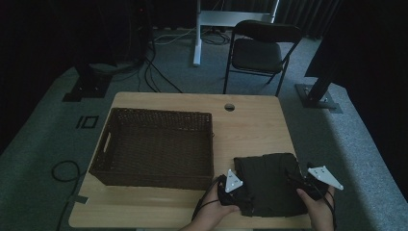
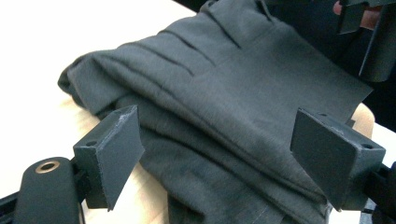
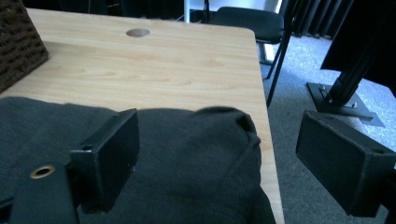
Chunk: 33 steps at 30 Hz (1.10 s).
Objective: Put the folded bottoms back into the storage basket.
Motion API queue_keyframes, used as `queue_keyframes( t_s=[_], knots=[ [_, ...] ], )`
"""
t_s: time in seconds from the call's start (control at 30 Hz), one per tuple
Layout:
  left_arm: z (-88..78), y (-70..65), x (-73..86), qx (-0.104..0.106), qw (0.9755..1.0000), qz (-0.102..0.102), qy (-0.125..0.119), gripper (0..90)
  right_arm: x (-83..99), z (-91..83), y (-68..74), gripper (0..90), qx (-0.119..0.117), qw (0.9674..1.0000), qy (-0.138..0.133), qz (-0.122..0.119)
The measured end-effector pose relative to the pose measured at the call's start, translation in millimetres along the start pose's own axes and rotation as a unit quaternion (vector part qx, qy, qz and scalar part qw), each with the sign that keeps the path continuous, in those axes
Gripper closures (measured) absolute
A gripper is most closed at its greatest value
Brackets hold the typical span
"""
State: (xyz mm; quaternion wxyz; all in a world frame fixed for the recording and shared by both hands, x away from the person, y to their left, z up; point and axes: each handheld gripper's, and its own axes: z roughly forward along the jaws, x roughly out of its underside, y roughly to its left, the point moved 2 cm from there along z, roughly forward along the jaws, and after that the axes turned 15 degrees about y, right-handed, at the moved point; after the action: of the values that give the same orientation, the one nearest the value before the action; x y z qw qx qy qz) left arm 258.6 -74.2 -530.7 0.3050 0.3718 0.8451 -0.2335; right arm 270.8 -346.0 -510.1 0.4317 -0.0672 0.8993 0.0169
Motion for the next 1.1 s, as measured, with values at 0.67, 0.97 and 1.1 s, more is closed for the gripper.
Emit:
queue_keyframes(
  t_s=[0.67, 0.97, 1.1],
  knots=[
    [21.8, 11.2, 9.6, 0.022, 0.9975, -0.061, 0.026, 15.1, 22.6, 27.3, -15.2, 13.1, -0.011, 0.9982, 0.059, 0.001],
    [33.4, 8.8, 9.6, 0.034, 0.9962, -0.069, 0.041, 15.1, 23.3, 38.6, -14.5, 11.7, -0.03, 0.9964, 0.08, 0.003],
    [36.7, 7.2, 7.9, 0.038, 0.9952, -0.077, 0.048, 15.1, 22.8, 43.3, -13.9, 11.7, -0.041, 0.9948, 0.092, 0.011]
  ],
)
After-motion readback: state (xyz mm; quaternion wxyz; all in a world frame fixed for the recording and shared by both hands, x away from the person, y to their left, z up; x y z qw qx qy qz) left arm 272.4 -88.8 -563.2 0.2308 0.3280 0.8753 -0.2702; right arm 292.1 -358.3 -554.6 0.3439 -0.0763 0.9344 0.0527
